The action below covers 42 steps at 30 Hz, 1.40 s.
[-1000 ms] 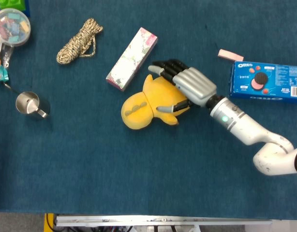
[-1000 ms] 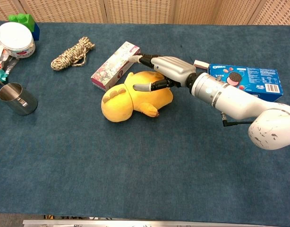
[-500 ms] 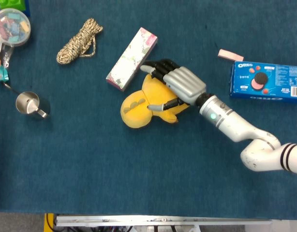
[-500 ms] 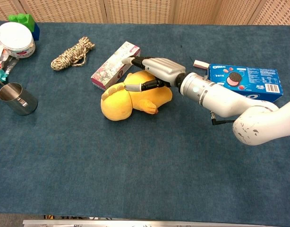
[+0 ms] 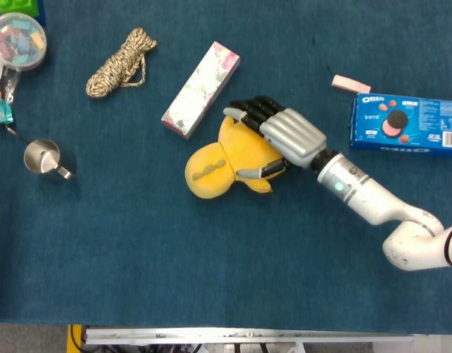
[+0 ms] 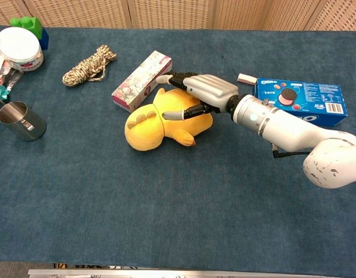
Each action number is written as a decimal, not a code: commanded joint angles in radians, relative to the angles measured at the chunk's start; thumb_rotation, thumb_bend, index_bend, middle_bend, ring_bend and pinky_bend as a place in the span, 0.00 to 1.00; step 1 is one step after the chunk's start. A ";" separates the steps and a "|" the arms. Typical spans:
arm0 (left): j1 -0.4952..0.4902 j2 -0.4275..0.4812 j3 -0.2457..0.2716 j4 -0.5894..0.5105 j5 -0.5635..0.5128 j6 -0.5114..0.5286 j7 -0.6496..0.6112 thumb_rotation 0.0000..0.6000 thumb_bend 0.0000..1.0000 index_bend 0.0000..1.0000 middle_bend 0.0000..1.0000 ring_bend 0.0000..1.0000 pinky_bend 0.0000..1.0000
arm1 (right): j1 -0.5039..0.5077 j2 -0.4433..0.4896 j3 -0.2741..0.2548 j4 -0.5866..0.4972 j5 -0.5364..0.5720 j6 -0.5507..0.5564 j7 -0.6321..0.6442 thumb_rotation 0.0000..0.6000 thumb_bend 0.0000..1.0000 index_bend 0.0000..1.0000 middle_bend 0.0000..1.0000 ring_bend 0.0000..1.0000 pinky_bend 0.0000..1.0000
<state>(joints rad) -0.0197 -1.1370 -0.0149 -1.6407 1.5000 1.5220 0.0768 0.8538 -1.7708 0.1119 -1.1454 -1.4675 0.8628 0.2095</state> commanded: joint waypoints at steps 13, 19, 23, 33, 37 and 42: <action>0.010 0.005 0.001 0.000 -0.007 0.010 -0.006 1.00 0.21 0.06 0.10 0.10 0.08 | 0.053 -0.073 0.030 0.081 0.042 -0.070 -0.021 0.16 0.00 0.00 0.00 0.00 0.00; 0.010 0.003 0.002 0.002 -0.002 0.011 -0.008 1.00 0.21 0.06 0.10 0.10 0.08 | 0.028 -0.058 -0.010 0.061 0.019 -0.050 -0.035 0.16 0.00 0.00 0.00 0.00 0.00; 0.008 0.002 0.000 0.003 0.001 0.011 -0.009 1.00 0.21 0.06 0.10 0.10 0.08 | 0.000 -0.021 -0.028 0.020 0.004 -0.012 -0.040 0.16 0.00 0.00 0.00 0.00 0.00; -0.002 -0.005 -0.002 -0.001 0.009 0.003 -0.003 1.00 0.21 0.06 0.10 0.10 0.08 | -0.080 0.167 -0.022 -0.155 0.002 0.109 -0.079 0.16 0.00 0.00 0.00 0.00 0.00; -0.005 -0.007 -0.003 0.001 0.011 0.001 -0.005 1.00 0.21 0.06 0.10 0.10 0.08 | -0.154 0.253 -0.035 -0.235 0.026 0.179 -0.101 0.22 0.00 0.00 0.00 0.00 0.00; -0.014 -0.009 -0.005 0.006 0.016 -0.007 -0.007 1.00 0.21 0.06 0.10 0.10 0.08 | -0.251 0.380 -0.061 -0.334 0.069 0.256 -0.171 0.68 0.00 0.00 0.00 0.00 0.00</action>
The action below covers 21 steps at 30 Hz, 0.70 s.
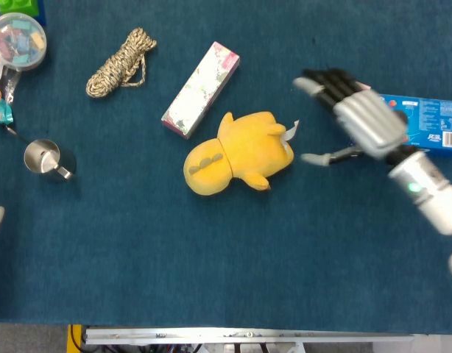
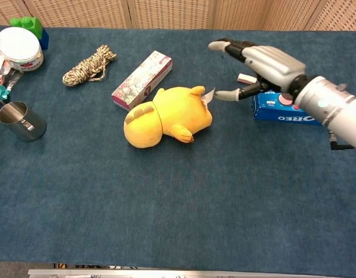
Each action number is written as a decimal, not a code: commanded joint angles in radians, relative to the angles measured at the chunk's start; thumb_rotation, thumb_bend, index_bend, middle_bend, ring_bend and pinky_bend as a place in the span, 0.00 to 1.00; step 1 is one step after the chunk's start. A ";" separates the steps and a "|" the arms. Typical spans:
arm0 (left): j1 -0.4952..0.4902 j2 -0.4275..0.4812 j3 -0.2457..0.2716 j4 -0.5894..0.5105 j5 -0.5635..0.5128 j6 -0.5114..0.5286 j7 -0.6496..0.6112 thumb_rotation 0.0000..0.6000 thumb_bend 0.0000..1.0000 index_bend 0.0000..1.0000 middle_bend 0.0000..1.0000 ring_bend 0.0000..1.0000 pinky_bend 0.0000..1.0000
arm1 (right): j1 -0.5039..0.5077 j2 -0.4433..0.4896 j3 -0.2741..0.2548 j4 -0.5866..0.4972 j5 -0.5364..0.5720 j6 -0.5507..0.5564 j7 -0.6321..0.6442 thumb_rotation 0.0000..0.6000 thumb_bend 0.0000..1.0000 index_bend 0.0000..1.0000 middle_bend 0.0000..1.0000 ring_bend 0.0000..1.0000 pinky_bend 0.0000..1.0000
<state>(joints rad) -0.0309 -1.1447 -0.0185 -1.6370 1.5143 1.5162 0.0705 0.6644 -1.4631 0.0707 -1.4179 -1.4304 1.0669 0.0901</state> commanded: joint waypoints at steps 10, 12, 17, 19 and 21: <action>-0.027 -0.016 -0.005 0.017 0.020 -0.019 -0.005 1.00 0.21 0.06 0.10 0.10 0.08 | -0.233 0.276 -0.076 -0.207 0.066 0.193 -0.123 0.82 0.00 0.00 0.00 0.00 0.00; -0.030 -0.018 -0.005 0.017 0.024 -0.019 -0.007 1.00 0.21 0.06 0.10 0.10 0.08 | -0.270 0.309 -0.086 -0.232 0.063 0.230 -0.132 0.83 0.00 0.00 0.00 0.00 0.00; -0.035 -0.018 -0.005 0.014 0.029 -0.019 -0.007 1.00 0.21 0.06 0.10 0.10 0.08 | -0.356 0.369 -0.102 -0.266 0.040 0.329 -0.125 0.84 0.00 0.00 0.00 0.00 0.00; -0.036 -0.017 -0.005 0.012 0.030 -0.019 -0.008 1.00 0.21 0.06 0.10 0.10 0.08 | -0.383 0.384 -0.107 -0.271 0.030 0.359 -0.124 0.84 0.00 0.00 0.00 0.00 0.00; -0.038 -0.018 -0.007 0.010 0.032 -0.016 -0.007 1.00 0.21 0.06 0.10 0.10 0.08 | -0.411 0.396 -0.111 -0.274 0.020 0.389 -0.122 0.84 0.00 0.00 0.00 0.00 0.00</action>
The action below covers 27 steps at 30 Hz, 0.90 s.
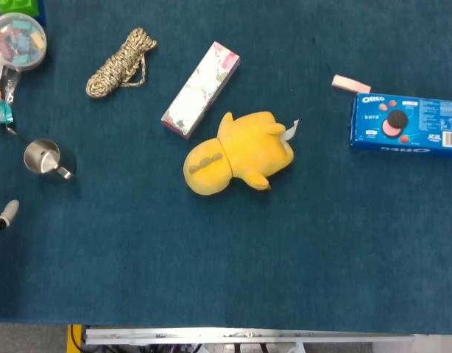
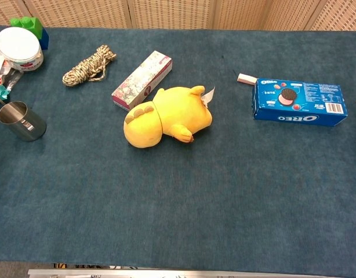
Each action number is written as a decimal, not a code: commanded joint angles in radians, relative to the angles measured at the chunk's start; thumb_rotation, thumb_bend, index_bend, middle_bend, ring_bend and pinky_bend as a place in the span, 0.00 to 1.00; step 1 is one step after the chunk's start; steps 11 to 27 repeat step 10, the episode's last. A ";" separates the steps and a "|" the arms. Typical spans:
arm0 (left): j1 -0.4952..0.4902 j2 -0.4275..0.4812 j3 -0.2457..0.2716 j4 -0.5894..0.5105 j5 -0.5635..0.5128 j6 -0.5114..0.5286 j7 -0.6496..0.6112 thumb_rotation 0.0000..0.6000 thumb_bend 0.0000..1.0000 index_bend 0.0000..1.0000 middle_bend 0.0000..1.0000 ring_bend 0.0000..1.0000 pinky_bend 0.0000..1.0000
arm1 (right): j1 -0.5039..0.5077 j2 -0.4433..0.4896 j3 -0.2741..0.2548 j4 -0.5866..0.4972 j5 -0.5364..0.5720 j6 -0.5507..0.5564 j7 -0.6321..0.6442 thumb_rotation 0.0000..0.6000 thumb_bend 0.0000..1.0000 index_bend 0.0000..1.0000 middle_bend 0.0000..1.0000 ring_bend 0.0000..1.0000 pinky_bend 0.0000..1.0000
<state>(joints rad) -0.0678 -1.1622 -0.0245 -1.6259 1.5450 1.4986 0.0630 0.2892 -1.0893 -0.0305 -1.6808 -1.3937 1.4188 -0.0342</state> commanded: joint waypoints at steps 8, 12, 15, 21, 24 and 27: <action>-0.007 -0.006 -0.002 0.001 0.014 0.010 -0.006 1.00 0.21 0.06 0.10 0.10 0.08 | -0.108 0.043 -0.009 -0.020 -0.047 0.100 0.024 0.84 0.00 0.00 0.00 0.00 0.00; -0.007 -0.007 -0.002 0.003 0.015 0.011 -0.008 1.00 0.21 0.06 0.10 0.10 0.08 | -0.115 0.042 -0.006 -0.019 -0.052 0.103 0.026 0.84 0.00 0.00 0.00 0.00 0.00; -0.007 -0.007 -0.002 0.003 0.015 0.011 -0.008 1.00 0.21 0.06 0.10 0.10 0.08 | -0.115 0.042 -0.006 -0.019 -0.052 0.103 0.026 0.84 0.00 0.00 0.00 0.00 0.00; -0.007 -0.007 -0.002 0.003 0.015 0.011 -0.008 1.00 0.21 0.06 0.10 0.10 0.08 | -0.115 0.042 -0.006 -0.019 -0.052 0.103 0.026 0.84 0.00 0.00 0.00 0.00 0.00; -0.007 -0.007 -0.002 0.003 0.015 0.011 -0.008 1.00 0.21 0.06 0.10 0.10 0.08 | -0.115 0.042 -0.006 -0.019 -0.052 0.103 0.026 0.84 0.00 0.00 0.00 0.00 0.00; -0.007 -0.007 -0.002 0.003 0.015 0.011 -0.008 1.00 0.21 0.06 0.10 0.10 0.08 | -0.115 0.042 -0.006 -0.019 -0.052 0.103 0.026 0.84 0.00 0.00 0.00 0.00 0.00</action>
